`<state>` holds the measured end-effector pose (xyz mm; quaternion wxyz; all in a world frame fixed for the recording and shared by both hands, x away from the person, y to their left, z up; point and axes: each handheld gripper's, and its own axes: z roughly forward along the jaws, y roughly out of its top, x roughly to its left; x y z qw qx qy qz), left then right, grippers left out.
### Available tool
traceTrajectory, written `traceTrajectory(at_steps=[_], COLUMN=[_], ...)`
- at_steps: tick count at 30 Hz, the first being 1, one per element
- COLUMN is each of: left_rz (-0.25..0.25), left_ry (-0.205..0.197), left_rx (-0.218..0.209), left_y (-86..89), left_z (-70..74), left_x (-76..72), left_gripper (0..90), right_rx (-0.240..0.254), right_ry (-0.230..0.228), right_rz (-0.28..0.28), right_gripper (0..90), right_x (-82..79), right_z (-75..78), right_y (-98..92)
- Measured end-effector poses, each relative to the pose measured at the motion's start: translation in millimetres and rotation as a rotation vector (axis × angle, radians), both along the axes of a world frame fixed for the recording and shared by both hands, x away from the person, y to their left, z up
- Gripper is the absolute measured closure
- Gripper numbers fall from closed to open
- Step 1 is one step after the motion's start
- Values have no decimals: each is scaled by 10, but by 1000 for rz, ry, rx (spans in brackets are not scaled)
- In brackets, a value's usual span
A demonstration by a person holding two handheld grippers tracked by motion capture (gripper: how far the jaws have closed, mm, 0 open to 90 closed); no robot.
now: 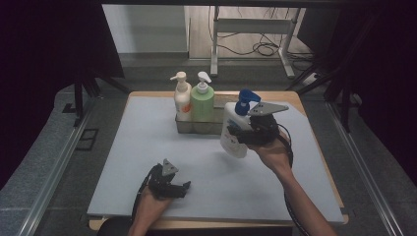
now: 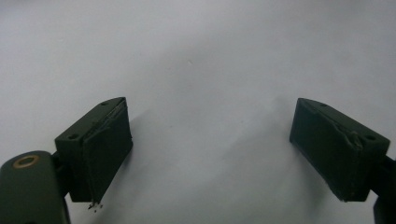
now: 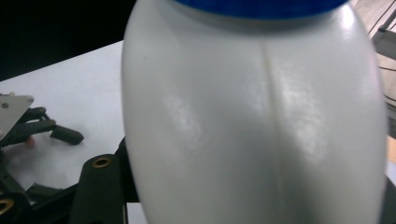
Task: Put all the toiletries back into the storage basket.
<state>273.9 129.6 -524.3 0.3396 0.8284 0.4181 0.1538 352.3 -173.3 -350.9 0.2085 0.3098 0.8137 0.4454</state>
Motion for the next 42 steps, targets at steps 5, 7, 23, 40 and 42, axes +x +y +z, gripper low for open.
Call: traceTrajectory(at_steps=[5,7,23,40,42], left_rz=[1,0,0,1,1], left_ry=[0,0,1,1,1], left_rx=[0,0,0,0,0], left_y=[0,0,0,0,0], left_z=[0,0,0,0,0], left_x=[0,0,0,1,0], left_gripper=[121,121,121,121,121], right_rx=[1,-3,0,4,0], right_ry=[-9,-12,-16,-29,-33], right_rz=[-18,-26,-88,-150,-154], right_gripper=[377,377,377,378,378], right_x=[68,105,378,644,678], right_z=[71,94,245,340,346], right_y=[8,10,16,57,68])
